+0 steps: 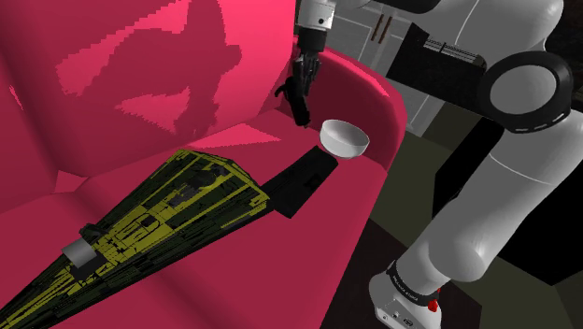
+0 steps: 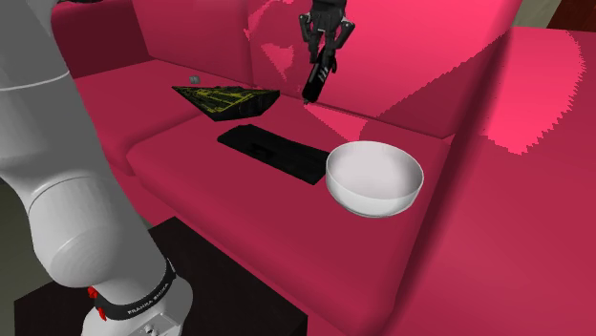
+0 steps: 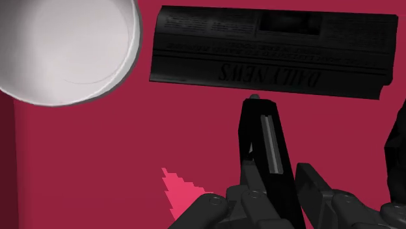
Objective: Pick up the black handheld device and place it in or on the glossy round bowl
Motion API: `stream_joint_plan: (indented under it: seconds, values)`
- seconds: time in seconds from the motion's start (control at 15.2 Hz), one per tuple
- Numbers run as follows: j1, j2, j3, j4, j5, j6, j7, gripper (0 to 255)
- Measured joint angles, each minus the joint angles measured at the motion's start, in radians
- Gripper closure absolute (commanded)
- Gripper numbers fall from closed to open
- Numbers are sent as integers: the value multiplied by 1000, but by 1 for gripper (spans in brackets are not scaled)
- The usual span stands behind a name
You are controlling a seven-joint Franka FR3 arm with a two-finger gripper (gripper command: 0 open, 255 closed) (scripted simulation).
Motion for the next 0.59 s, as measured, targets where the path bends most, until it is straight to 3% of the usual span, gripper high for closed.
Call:
stream_joint_plan:
  seconds: [0.59]
  values:
    - [-98, -121, -94, -127, -34, 3, -194, 255]
